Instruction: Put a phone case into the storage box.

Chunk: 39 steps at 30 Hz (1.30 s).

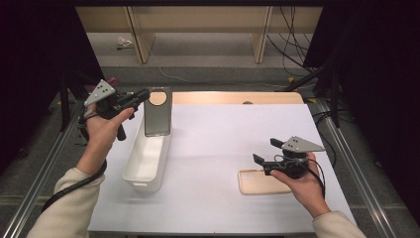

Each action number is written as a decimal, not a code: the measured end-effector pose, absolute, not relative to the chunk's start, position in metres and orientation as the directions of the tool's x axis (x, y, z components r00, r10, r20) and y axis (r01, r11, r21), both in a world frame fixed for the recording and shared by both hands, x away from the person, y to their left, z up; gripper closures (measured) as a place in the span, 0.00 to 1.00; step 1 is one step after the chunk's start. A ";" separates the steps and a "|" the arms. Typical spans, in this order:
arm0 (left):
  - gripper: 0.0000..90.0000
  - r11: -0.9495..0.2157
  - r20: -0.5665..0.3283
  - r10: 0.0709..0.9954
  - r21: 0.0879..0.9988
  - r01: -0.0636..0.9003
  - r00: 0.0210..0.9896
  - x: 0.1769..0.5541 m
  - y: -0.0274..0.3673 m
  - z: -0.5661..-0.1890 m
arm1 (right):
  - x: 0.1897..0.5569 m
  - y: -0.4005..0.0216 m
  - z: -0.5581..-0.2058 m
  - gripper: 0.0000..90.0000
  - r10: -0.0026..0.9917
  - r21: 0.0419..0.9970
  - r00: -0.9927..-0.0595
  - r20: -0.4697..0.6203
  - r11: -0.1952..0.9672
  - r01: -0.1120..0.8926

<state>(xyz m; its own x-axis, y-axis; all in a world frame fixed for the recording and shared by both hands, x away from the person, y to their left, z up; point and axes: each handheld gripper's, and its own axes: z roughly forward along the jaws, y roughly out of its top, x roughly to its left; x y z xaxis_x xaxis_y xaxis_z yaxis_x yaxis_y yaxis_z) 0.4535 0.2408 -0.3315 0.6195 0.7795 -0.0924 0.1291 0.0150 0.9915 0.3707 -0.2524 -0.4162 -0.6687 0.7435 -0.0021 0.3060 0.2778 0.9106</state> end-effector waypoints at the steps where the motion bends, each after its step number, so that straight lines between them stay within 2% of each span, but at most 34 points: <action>1: 0.90 0.015 -0.092 0.780 0.992 0.129 0.620 0.454 0.241 -0.332 | 0.371 -0.252 -0.416 0.18 0.744 0.911 -0.669 -0.002 0.278 0.306; 24: 0.90 -0.012 -0.091 0.803 0.985 0.170 0.588 0.486 0.256 -0.336 | 0.372 -0.253 -0.418 0.18 0.745 0.911 -0.667 0.003 0.273 0.309; 39: 0.90 -0.032 -0.105 0.816 0.974 0.226 0.568 0.507 0.254 -0.352 | 0.372 -0.254 -0.417 0.18 0.747 0.913 -0.664 0.007 0.266 0.309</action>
